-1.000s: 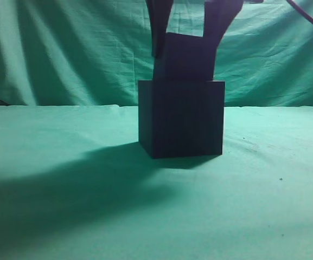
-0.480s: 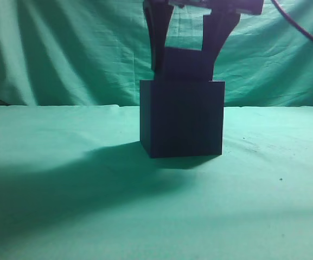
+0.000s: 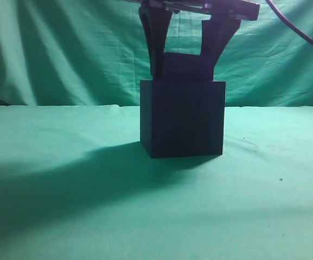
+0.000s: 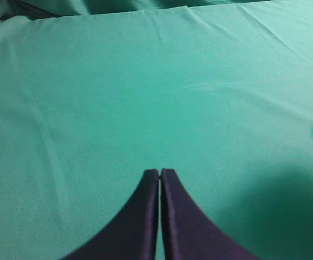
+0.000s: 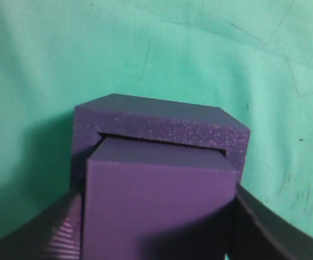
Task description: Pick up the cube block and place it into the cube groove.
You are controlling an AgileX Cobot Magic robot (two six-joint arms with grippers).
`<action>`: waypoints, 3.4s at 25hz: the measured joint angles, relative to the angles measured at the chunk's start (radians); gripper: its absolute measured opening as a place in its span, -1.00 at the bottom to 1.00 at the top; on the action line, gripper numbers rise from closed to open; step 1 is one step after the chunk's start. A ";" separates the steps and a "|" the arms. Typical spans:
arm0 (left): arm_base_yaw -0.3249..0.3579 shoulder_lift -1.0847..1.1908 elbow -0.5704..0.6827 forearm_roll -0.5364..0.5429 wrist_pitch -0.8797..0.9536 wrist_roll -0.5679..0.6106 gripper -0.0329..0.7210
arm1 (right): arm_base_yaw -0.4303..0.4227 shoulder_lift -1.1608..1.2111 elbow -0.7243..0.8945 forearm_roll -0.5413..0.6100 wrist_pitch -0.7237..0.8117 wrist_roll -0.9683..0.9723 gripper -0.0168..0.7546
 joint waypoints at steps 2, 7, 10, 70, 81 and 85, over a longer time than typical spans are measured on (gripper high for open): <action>0.000 0.000 0.000 0.000 0.000 0.000 -0.91 | 0.000 0.000 0.000 0.002 -0.002 -0.036 0.30; 0.000 0.000 0.000 0.000 0.000 0.000 -0.91 | 0.000 -0.020 -0.010 0.002 0.005 -0.066 0.48; 0.000 0.000 0.000 0.000 0.000 0.000 -0.91 | 0.000 -0.052 -0.055 -0.005 0.033 -0.070 0.48; 0.000 0.000 0.000 0.000 0.000 0.000 -0.91 | -0.145 -1.587 0.853 0.098 -0.331 -0.428 -0.81; 0.000 0.000 0.000 0.000 0.000 0.000 -0.91 | -0.586 -1.892 1.337 0.152 -0.695 -0.428 -0.81; 0.000 0.000 0.000 0.000 0.000 0.000 -0.91 | -0.648 -1.906 1.465 0.159 -0.718 -0.429 -0.81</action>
